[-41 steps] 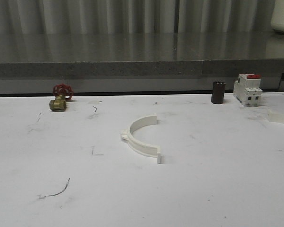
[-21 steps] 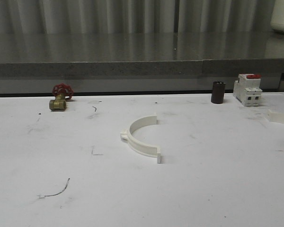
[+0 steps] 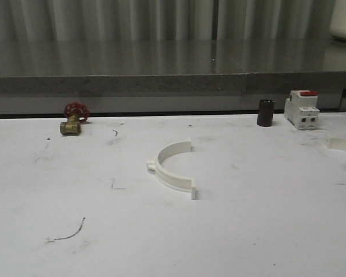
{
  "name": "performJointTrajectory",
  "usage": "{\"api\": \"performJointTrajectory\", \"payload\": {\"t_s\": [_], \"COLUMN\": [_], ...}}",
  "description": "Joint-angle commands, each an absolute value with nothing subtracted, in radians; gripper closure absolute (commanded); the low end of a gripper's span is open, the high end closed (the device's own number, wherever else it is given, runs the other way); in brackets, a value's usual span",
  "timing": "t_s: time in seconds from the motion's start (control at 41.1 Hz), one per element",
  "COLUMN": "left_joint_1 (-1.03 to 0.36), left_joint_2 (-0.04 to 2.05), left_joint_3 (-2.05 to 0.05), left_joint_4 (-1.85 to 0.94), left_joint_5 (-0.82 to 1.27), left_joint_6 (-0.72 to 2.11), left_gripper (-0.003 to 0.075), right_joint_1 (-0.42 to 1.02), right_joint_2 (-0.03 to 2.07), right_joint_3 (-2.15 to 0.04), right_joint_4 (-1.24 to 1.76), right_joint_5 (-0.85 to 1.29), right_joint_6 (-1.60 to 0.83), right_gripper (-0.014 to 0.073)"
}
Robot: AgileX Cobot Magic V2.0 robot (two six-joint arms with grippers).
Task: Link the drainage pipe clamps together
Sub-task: 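Lower the right gripper and grasp the second clamp half's tab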
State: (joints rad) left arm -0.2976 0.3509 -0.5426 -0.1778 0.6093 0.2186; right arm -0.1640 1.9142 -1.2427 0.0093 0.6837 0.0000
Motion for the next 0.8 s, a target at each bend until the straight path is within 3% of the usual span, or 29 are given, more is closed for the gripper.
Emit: {"api": "performJointTrajectory", "payload": {"t_s": [0.0, 0.122, 0.219, 0.535, 0.778], "left_joint_1": [-0.297, -0.297, -0.297, -0.297, -0.297], "left_joint_2": [0.365, 0.365, 0.365, 0.365, 0.365], "left_joint_3": [-0.57, -0.57, -0.57, -0.57, -0.57], "left_joint_4": [-0.194, -0.194, -0.194, -0.194, -0.194], "left_joint_5": [0.527, 0.527, 0.527, 0.527, 0.527], "left_joint_6": [0.212, 0.212, 0.212, 0.212, 0.212], "left_gripper": [0.0407, 0.0407, 0.0407, 0.0407, 0.0407], "right_joint_1": [-0.169, -0.169, -0.169, -0.137, -0.034], "right_joint_2": [1.876, 1.878, 1.876, 1.839, 1.775], "right_joint_3": [-1.273, -1.273, -1.273, -1.273, -1.273], "right_joint_4": [0.018, 0.034, 0.034, 0.027, 0.049], "right_joint_5": [0.657, 0.664, 0.665, 0.724, 0.735], "right_joint_6": [-0.005, -0.006, -0.006, -0.006, 0.0], "right_gripper": [0.02, 0.0374, 0.0445, 0.0459, 0.0459]}}
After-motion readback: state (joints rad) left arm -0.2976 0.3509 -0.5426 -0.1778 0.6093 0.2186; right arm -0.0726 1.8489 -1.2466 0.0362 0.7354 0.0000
